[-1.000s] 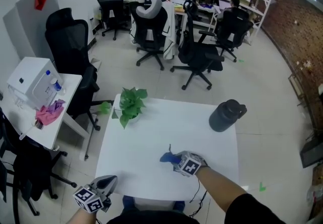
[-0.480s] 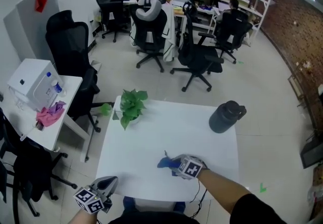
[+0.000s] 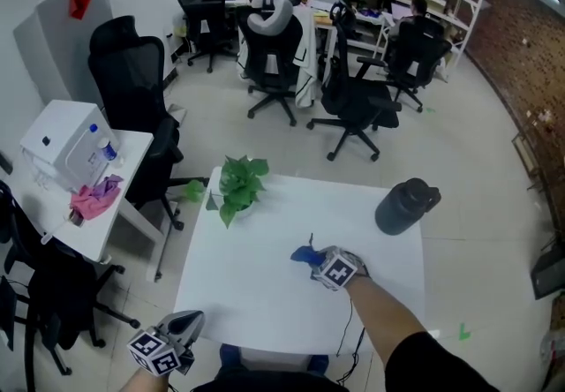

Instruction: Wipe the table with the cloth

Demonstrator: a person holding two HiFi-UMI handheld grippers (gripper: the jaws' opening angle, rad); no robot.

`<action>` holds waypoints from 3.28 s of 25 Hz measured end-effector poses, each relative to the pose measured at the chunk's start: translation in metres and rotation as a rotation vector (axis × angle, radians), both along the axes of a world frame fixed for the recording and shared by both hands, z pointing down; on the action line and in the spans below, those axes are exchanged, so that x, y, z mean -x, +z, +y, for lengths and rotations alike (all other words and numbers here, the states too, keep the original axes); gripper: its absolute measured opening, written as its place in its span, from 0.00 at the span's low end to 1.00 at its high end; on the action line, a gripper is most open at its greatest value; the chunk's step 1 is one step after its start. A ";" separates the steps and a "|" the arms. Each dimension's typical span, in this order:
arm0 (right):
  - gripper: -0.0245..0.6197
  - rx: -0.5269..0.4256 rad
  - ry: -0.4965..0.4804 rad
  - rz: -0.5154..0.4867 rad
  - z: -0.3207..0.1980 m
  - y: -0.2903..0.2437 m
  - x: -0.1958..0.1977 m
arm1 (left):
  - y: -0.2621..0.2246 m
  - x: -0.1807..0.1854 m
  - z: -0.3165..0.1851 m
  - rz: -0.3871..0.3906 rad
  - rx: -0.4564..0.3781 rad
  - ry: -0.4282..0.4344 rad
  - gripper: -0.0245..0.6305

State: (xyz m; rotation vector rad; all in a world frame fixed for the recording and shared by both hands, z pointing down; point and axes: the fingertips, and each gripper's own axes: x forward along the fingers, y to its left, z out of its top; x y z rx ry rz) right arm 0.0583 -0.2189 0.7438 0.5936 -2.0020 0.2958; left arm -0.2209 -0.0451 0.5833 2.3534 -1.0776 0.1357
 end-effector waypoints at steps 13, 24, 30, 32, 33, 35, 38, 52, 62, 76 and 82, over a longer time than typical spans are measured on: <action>0.16 0.092 -0.174 -0.027 0.114 0.000 0.014 | 0.002 -0.019 -0.010 0.026 -0.011 0.028 0.04; 0.16 -0.037 0.008 0.039 -0.014 -0.005 -0.005 | 0.000 0.000 -0.008 0.012 -0.013 -0.007 0.04; 0.16 0.014 -0.019 0.037 0.001 0.001 -0.003 | 0.002 0.005 -0.006 0.012 -0.004 -0.019 0.04; 0.16 0.033 -0.065 0.054 0.016 0.002 0.000 | 0.002 0.002 -0.006 0.016 -0.007 -0.014 0.04; 0.16 0.036 -0.086 0.060 0.025 0.002 0.000 | 0.002 0.000 -0.006 0.017 -0.011 -0.010 0.04; 0.16 0.040 -0.116 0.065 0.045 0.001 0.002 | 0.001 -0.004 -0.007 0.019 -0.014 -0.001 0.04; 0.16 0.047 -0.140 0.059 0.076 0.001 0.005 | 0.001 -0.009 -0.009 0.025 -0.010 0.006 0.04; 0.16 -0.001 0.054 0.050 -0.004 0.001 -0.015 | 0.002 -0.009 -0.003 0.013 0.000 0.015 0.04; 0.16 0.061 -0.104 0.013 0.104 0.001 0.008 | -0.003 -0.019 -0.004 0.021 -0.019 0.038 0.04; 0.18 -0.070 0.484 -0.134 0.141 -0.048 -0.197 | -0.021 -0.033 -0.008 0.040 -0.041 0.040 0.04; 0.19 -0.047 0.750 0.027 0.191 -0.026 -0.338 | -0.029 -0.052 -0.005 0.035 -0.035 0.064 0.04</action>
